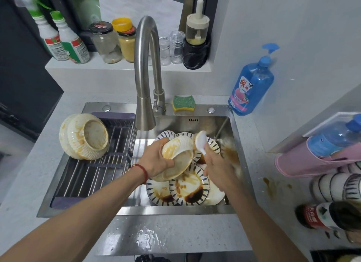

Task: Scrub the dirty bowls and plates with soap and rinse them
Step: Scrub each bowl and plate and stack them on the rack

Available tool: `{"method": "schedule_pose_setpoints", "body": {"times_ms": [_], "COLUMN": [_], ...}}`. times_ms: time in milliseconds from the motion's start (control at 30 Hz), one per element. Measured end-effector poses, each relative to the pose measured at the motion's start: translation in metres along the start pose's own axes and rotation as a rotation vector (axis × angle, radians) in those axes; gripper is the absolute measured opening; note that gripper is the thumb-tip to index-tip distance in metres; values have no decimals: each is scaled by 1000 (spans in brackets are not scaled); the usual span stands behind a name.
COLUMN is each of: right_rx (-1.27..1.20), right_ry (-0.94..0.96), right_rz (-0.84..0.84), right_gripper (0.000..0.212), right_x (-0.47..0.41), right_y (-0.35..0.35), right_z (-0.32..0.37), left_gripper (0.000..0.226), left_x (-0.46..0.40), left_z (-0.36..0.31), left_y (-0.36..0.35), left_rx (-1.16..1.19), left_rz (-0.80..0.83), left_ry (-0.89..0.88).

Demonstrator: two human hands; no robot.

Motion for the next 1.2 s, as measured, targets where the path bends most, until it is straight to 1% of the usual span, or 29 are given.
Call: {"method": "schedule_pose_setpoints", "body": {"times_ms": [67,133,167,233,300,367,433,533,567,667,700,800,933,967,1000,1067,1100,1200], "right_rx": [190,346,405,462,436,430,446,445,447,525,528,542,547,529,515,490,485,497], "right_ry": [125,246,270,219,166,217,260,141,143,245,245,158,286,265,205,125,146,241], "right_rz": [61,84,68,4,-10,32,56,10,6,46,31,-11,50,32,18,26,19,67], "right_gripper": [58,61,64,70,73,75,76,73,74,78,77,74,75,73,71,69,70,67], "right_x": [11,26,29,18,13,25,34,21,23,41,39,24,49,43,30,17,20,40], "right_y": [-9,-21,-22,-13,-12,-30,-37,-20,-22,-43,-41,-28,-51,-46,-37,-28,-31,-47], "right_z": [27,48,52,48,48,59,64,54,57,78,77,73,97,93,84,77,81,100], "left_gripper": [48,49,49,46,45,48,54,44,45,59,59,52,62,60,55,50,50,49], "left_x": [-4,-7,-8,-8,-7,-6,-3,-2,-1,-1,-1,1,3,4,5,9,10,16], "left_z": [1,1,2,0,-3,-1,2,6,7,9,10,13,22,22,22,23,24,29], "left_y": [3,7,9,8,7,7,8,7,7,11,12,12,19,20,21,24,26,34], "left_rx": [-18,-41,-61,-80,-130,-160,-124,-106,-97,-40,-32,-10,73,77,71,63,65,87], "left_rz": [-14,-28,-29,-9,-1,-3,-6,-13,-17,-34,-32,-19,-73,-66,-53,-42,-55,-112], "left_ry": [7,-2,-4,-11,-8,-13,-5,10,15,20,18,20,31,24,12,-5,-2,9]}}
Point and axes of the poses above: each hand's wrist, its own x-axis away from the middle knuckle, its own y-axis out of the back of the hand, z = x × y, the point moved 7 cm from there along -x, towards the middle knuckle, and after that the axes turned 7 degrees about z, right-handed, at the moved point
